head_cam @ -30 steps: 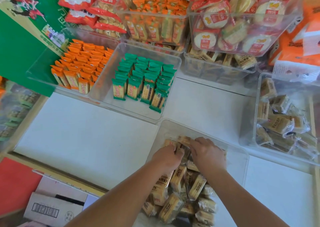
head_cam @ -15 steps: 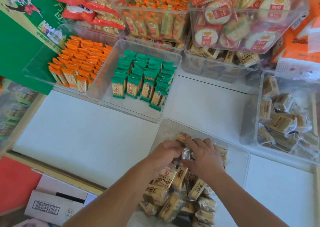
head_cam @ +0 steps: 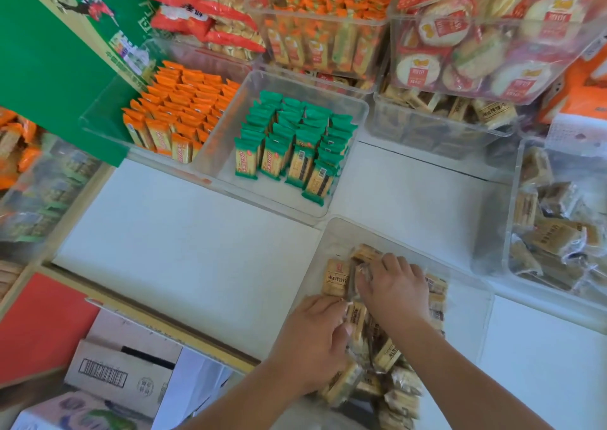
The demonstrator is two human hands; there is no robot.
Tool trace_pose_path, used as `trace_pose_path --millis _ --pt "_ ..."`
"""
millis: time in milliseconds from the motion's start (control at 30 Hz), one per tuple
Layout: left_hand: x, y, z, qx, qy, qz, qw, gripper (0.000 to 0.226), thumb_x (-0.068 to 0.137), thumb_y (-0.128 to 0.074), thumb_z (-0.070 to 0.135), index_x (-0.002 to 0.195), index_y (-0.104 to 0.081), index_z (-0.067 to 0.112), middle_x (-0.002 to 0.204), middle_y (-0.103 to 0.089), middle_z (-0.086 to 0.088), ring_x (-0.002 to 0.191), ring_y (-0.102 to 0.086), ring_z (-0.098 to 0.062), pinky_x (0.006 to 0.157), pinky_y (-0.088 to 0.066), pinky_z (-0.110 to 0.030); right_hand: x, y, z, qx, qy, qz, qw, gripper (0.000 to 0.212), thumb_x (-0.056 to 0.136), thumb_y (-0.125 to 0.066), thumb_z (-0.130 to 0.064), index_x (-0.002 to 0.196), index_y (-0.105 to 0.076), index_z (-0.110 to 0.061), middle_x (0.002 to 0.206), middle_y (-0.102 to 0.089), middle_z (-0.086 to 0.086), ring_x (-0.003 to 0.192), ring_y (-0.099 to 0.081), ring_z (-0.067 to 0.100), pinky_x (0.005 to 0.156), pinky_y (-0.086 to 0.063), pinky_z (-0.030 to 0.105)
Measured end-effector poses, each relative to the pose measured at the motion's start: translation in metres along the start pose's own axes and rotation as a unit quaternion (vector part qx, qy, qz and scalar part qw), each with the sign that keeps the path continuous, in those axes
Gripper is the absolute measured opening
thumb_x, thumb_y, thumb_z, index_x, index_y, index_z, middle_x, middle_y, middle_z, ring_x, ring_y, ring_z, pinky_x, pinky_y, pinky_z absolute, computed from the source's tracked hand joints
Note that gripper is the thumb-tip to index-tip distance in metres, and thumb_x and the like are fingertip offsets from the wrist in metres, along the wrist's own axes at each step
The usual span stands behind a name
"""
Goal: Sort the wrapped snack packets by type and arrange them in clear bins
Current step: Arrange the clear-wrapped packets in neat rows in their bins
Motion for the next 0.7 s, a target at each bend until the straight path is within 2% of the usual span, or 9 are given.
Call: trace_pose_path --millis 67,100,167,233,333,433,500,600,700 --pt "-0.003 0.000 -0.002 0.011 -0.023 -0.005 1.000 0.045 0.106 -0.037 0.042 0.146 -0.050 0.025 0.146 -0.053 0.009 0.135 -0.040 -0.010 0.119 -0.030 -0.026 -0.002 -0.003 -0.001 -0.018 -0.008 -0.034 0.999 0.041 0.084 -0.073 -0.052 0.090 -0.072 -0.011 0.089 -0.062 0.006 0.082 -0.059 0.030 0.075 -0.048 0.044" --pt "-0.004 -0.001 -0.001 0.032 -0.043 -0.013 0.998 0.046 0.107 -0.035 0.043 0.146 -0.050 0.024 0.145 -0.055 0.007 0.134 -0.042 -0.013 0.120 -0.031 -0.030 -0.003 -0.004 -0.002 -0.025 -0.005 -0.046 0.999 0.044 0.080 -0.077 -0.054 0.093 -0.072 -0.012 0.092 -0.062 0.006 0.085 -0.059 0.030 0.076 -0.048 0.045" --pt "-0.009 -0.002 0.004 0.115 -0.093 -0.013 0.989 0.047 0.106 -0.033 0.046 0.142 -0.053 0.022 0.138 -0.060 0.004 0.131 -0.048 -0.016 0.122 -0.030 -0.042 -0.005 -0.003 -0.008 -0.015 0.013 -0.052 0.998 0.042 0.071 -0.086 -0.046 0.091 -0.072 -0.012 0.094 -0.059 0.008 0.086 -0.057 0.031 0.075 -0.050 0.046" --pt "-0.017 -0.001 0.009 0.189 -0.126 0.009 0.974 0.047 0.105 -0.034 0.048 0.137 -0.057 0.021 0.131 -0.066 0.004 0.130 -0.052 -0.016 0.125 -0.017 -0.054 -0.006 -0.004 -0.016 -0.009 0.038 -0.046 0.998 0.034 0.067 -0.091 -0.034 0.087 -0.072 -0.013 0.093 -0.057 0.007 0.085 -0.056 0.031 0.072 -0.051 0.045" --pt "-0.022 0.004 0.005 0.206 -0.119 0.026 0.971 0.048 0.104 -0.032 0.052 0.135 -0.057 0.025 0.131 -0.065 0.009 0.132 -0.051 -0.014 0.124 0.000 -0.063 -0.006 -0.005 -0.024 -0.026 0.047 -0.058 0.997 0.021 0.084 -0.075 -0.034 0.102 -0.074 -0.022 0.105 -0.060 0.002 0.098 -0.056 0.027 0.082 -0.049 0.041" --pt "-0.018 0.006 -0.013 0.139 -0.091 -0.005 0.986 0.054 0.103 -0.023 0.055 0.148 -0.043 0.032 0.150 -0.051 0.014 0.142 -0.040 -0.010 0.125 0.015 -0.047 -0.007 -0.004 -0.020 -0.023 0.003 -0.084 0.996 0.031 0.099 -0.054 -0.041 0.126 -0.065 -0.030 0.122 -0.065 -0.002 0.114 -0.054 0.025 0.095 -0.043 0.039" --pt "-0.016 0.005 -0.017 0.110 -0.096 -0.015 0.989 0.057 0.101 -0.022 0.056 0.152 -0.040 0.035 0.154 -0.046 0.017 0.144 -0.037 -0.007 0.125 0.014 -0.037 -0.010 -0.001 -0.019 -0.029 -0.024 -0.090 0.995 0.031 0.099 -0.053 -0.045 0.125 -0.062 -0.031 0.114 -0.070 -0.005 0.112 -0.054 0.023 0.094 -0.041 0.037" --pt "-0.017 0.007 -0.017 0.104 -0.099 -0.029 0.989 0.060 0.100 -0.019 0.058 0.152 -0.038 0.035 0.154 -0.045 0.016 0.145 -0.035 -0.007 0.125 0.015 -0.036 -0.013 0.009 -0.022 0.018 -0.038 -0.065 0.997 0.032 0.093 -0.064 -0.041 0.122 -0.062 -0.029 0.106 -0.073 -0.007 0.106 -0.058 0.021 0.089 -0.040 0.035" --pt "-0.021 0.009 -0.012 0.152 -0.134 -0.030 0.979 0.062 0.103 -0.017 0.054 0.155 -0.036 0.027 0.156 -0.046 0.007 0.152 -0.024 -0.016 0.123 0.021 -0.046 -0.010 0.010 -0.021 0.053 -0.040 -0.052 0.996 0.034 0.081 -0.079 -0.024 0.114 -0.072 -0.024 0.097 -0.074 -0.004 0.097 -0.062 0.024 0.082 -0.047 0.036"
Point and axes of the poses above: each hand's wrist, its own x-axis towards the middle knuckle, its own y-axis out of the back of the hand, z = x × y, the point moved 9 cm from there along x, towards the middle knuckle
